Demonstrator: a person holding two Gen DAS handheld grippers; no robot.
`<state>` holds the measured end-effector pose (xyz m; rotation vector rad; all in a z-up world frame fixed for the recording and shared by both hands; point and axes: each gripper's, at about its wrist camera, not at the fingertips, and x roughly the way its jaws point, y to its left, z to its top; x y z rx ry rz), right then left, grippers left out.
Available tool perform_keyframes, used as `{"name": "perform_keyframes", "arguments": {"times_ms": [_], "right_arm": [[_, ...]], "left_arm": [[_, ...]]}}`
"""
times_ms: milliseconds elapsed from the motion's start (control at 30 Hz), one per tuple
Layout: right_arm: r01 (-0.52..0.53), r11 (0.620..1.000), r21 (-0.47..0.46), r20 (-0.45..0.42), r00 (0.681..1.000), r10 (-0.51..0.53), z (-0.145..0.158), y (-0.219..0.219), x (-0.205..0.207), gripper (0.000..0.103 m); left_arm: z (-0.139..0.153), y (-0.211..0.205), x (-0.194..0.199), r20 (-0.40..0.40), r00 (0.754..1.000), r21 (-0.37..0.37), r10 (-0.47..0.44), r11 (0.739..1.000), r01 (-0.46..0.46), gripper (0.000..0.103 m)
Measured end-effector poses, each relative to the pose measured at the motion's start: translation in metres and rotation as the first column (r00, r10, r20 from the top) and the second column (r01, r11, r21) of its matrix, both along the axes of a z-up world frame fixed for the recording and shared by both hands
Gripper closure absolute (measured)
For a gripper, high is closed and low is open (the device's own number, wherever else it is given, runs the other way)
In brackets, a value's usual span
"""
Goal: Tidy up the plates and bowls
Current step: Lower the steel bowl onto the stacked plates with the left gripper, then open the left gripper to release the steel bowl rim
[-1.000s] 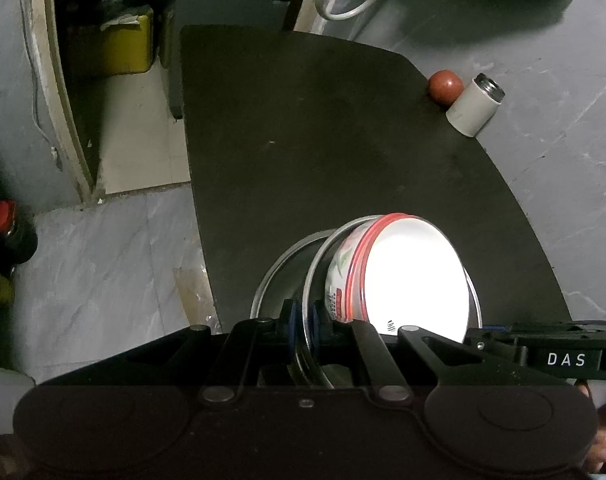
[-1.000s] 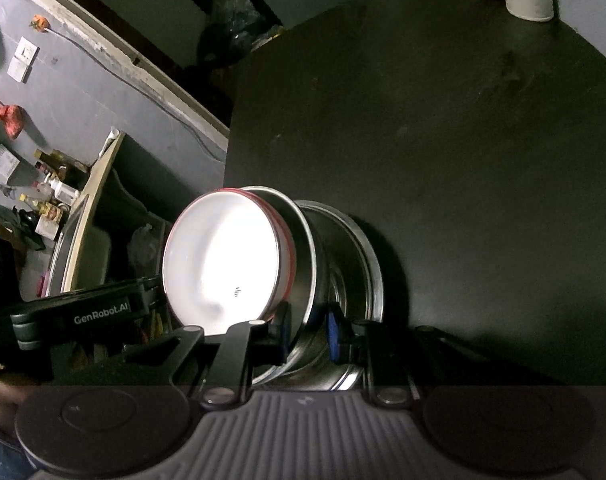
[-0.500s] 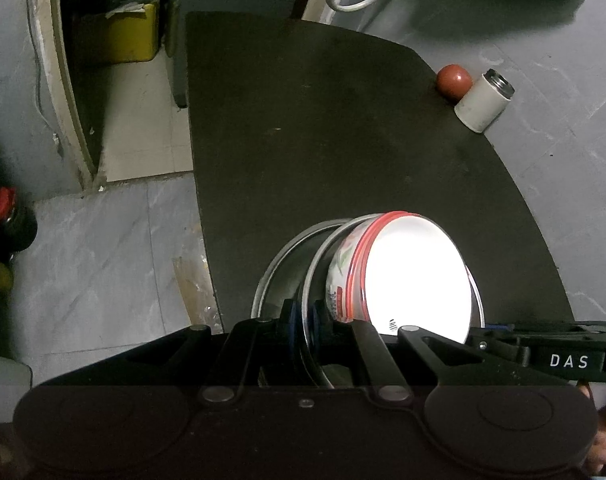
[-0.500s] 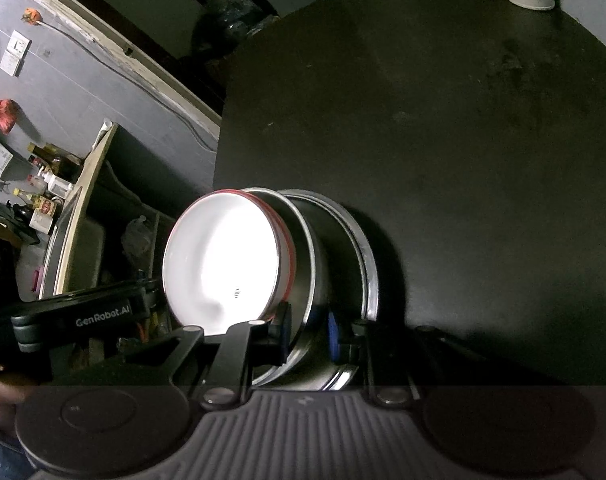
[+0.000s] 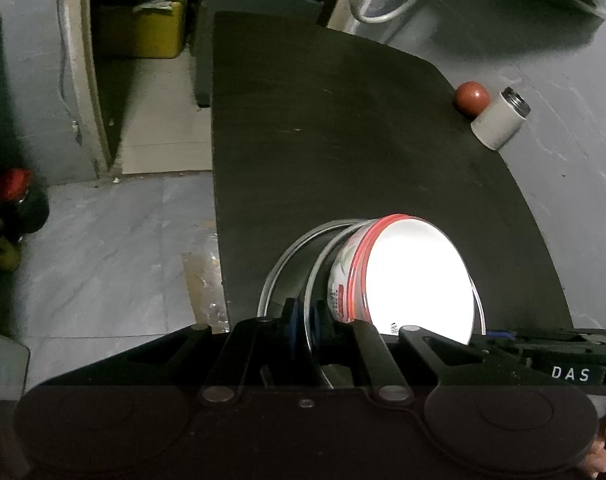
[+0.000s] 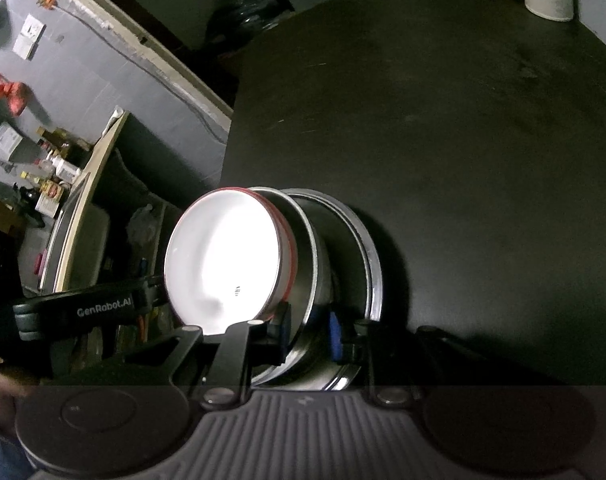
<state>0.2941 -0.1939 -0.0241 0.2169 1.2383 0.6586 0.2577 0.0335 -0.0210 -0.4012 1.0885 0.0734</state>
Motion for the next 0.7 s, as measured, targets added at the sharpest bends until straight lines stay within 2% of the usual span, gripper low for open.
{"name": "perform_keyframes", "arguments": {"times_ms": [133, 367, 433, 500, 567, 700], "right_arm": [[-0.034, 0.999, 0.003, 0.014, 0.999, 0.034, 0.002, -0.002, 0.001, 0.078], [-0.078, 0.997, 0.008, 0.047, 0.996, 0.077, 0.006, -0.01, -0.001, 0.072], [-0.081, 0.997, 0.013, 0.06, 0.995, 0.08, 0.008, -0.013, -0.003, 0.07], [-0.082, 0.997, 0.012, 0.077, 0.994, 0.081, 0.01, -0.015, -0.006, 0.067], [-0.085, 0.996, 0.019, 0.095, 0.992, 0.083, 0.014, -0.018, -0.011, 0.062], [-0.067, 0.998, 0.007, 0.151, 0.986, 0.065, 0.021, -0.021, -0.026, 0.034]], "left_arm": [[0.004, -0.006, 0.0, 0.004, 1.0, 0.05, 0.017, 0.999, -0.017, 0.089], [0.011, -0.012, -0.007, 0.022, 0.998, 0.092, 0.055, 0.994, -0.057, 0.082], [0.016, -0.014, -0.012, 0.033, 0.997, 0.147, 0.071, 0.986, -0.075, 0.057], [0.02, -0.015, -0.016, 0.047, 0.996, 0.19, 0.073, 0.978, -0.081, 0.047], [0.023, -0.013, -0.022, 0.066, 0.995, 0.186, 0.077, 0.979, -0.088, 0.041], [0.03, -0.012, -0.033, 0.099, 0.992, 0.199, 0.077, 0.975, -0.095, 0.026]]}}
